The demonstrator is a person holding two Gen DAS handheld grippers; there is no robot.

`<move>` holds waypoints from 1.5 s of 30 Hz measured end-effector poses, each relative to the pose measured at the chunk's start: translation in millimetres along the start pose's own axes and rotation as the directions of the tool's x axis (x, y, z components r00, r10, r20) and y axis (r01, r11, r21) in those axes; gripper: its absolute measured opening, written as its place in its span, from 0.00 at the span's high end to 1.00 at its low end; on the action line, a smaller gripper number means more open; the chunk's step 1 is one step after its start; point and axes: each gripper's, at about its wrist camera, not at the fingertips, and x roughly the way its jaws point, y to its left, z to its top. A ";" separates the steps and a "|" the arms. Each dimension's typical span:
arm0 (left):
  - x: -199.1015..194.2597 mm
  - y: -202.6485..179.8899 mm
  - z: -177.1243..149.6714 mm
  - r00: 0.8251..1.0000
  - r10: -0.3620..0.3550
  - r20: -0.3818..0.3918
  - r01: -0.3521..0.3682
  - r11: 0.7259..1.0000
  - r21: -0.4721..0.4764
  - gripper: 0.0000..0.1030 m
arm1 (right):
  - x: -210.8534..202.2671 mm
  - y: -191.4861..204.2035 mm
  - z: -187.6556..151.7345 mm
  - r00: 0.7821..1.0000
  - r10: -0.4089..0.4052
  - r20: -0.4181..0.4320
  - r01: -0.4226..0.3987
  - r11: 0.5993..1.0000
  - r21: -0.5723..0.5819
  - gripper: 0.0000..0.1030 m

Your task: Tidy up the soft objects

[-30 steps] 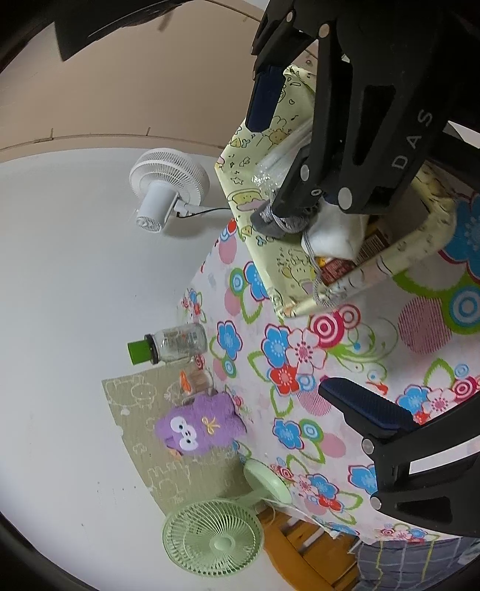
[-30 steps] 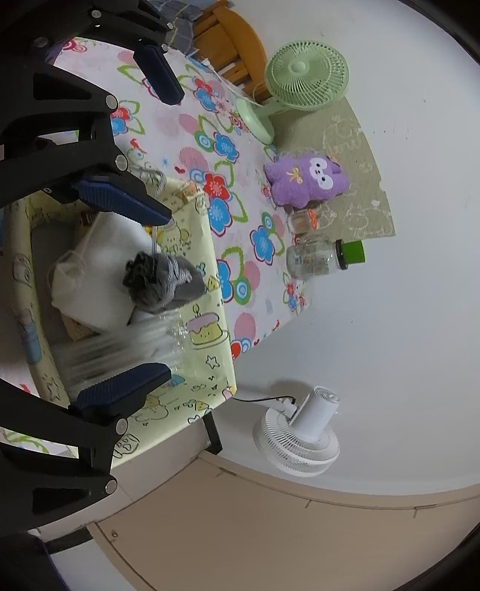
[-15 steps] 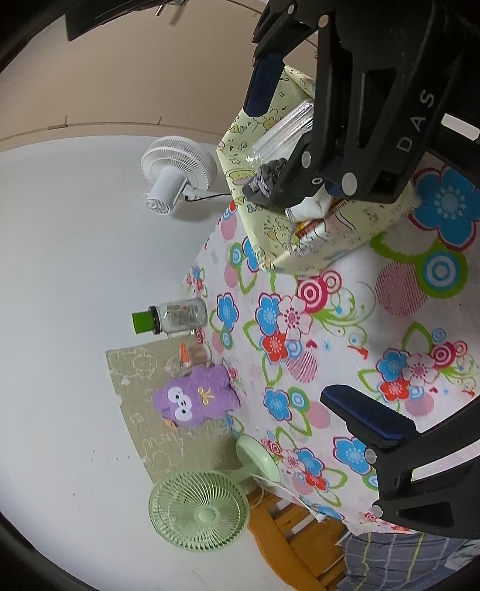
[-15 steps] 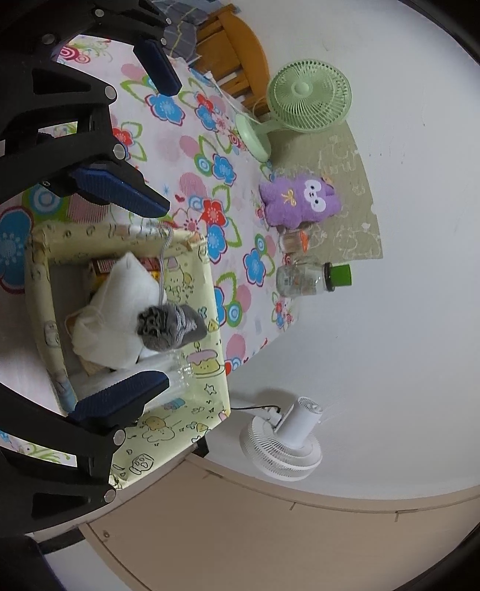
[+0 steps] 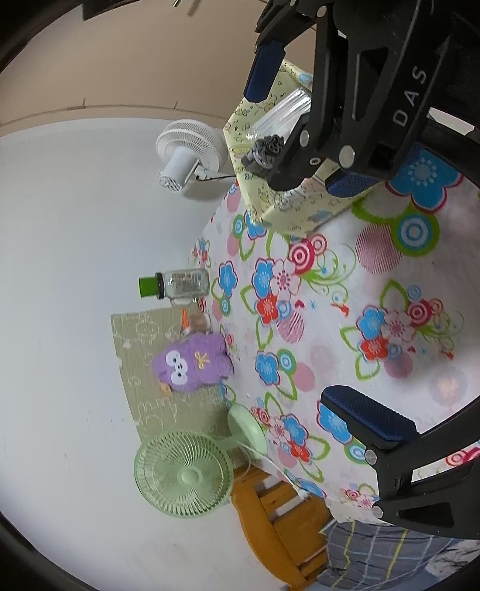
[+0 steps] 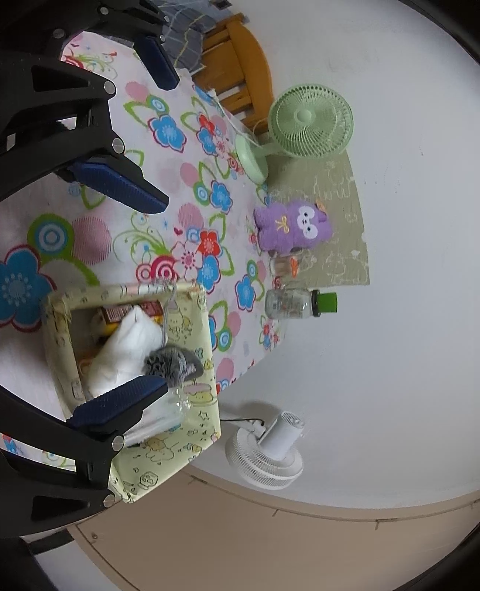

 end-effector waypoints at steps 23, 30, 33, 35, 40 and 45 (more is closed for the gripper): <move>-50.4 66.6 -26.4 0.990 0.120 0.071 -0.109 0.984 -0.143 0.00 | -46.0 38.8 -3.1 0.991 0.049 0.127 -0.041 0.997 -0.064 0.04; -66.9 77.9 -30.3 0.983 0.156 0.099 -0.138 0.977 -0.164 0.00 | -61.3 38.2 -4.6 0.985 0.053 0.164 -0.042 0.997 -0.069 0.02; -74.3 78.6 -30.0 0.979 0.167 0.118 -0.146 0.974 -0.172 0.00 | -67.6 36.2 -4.2 0.981 0.056 0.186 -0.044 0.997 -0.064 0.01; -79.3 79.1 -29.6 0.977 0.169 0.131 -0.144 0.973 -0.180 0.00 | -69.7 34.2 -3.8 0.979 0.060 0.193 -0.049 0.997 -0.060 0.01; -85.6 81.0 -29.3 0.971 0.191 0.141 -0.159 0.964 -0.215 0.00 | -74.3 28.5 -4.4 0.977 0.058 0.206 -0.050 0.998 -0.044 0.00; -88.0 82.7 -30.0 0.973 0.188 0.135 -0.152 0.958 -0.241 0.00 | -74.9 25.3 -5.9 0.977 0.061 0.204 -0.054 0.998 -0.040 0.00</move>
